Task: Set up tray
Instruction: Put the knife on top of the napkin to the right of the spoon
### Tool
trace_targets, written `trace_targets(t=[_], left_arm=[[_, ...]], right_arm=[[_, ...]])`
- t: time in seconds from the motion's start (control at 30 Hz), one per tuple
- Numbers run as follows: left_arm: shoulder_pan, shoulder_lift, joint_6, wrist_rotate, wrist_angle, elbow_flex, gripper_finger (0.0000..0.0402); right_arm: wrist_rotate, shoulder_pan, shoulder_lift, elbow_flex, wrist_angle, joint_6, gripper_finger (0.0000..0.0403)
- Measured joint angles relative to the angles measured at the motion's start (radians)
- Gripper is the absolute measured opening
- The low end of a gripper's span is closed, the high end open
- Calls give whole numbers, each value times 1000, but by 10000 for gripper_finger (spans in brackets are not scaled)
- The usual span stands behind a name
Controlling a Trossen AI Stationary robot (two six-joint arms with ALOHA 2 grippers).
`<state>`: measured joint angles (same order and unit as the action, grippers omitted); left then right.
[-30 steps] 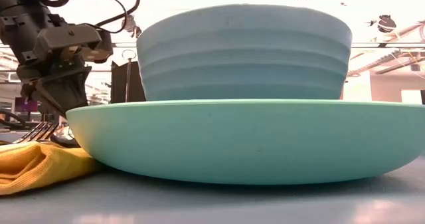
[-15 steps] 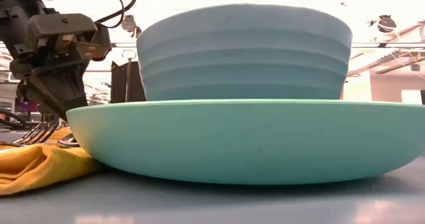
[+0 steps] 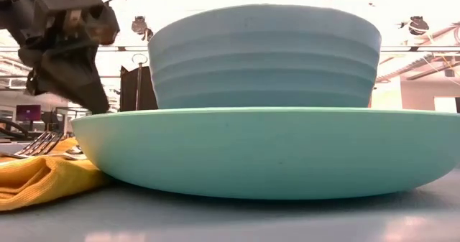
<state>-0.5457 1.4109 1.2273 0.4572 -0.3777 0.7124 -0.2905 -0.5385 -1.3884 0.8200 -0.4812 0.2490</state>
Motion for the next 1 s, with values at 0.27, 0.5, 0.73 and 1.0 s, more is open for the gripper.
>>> trace_targets(t=[0.27, 0.5, 0.73, 1.0], left_arm=[[-109, -97, -119, 339, 48, 0, 76], [-192, -103, -301, 489, 161, 1, 76], [-208, -103, -356, 586, 166, 1, 76], [-148, -137, -476, 612, 149, 1, 76]], right_arm=[[-178, 13, 0, 0, -25, -77, 0], [0, 212, 28, 0, 63, 124, 0], [247, 439, 119, 0, 139, 2, 0], [306, 712, 223, 157, 651, -143, 0]])
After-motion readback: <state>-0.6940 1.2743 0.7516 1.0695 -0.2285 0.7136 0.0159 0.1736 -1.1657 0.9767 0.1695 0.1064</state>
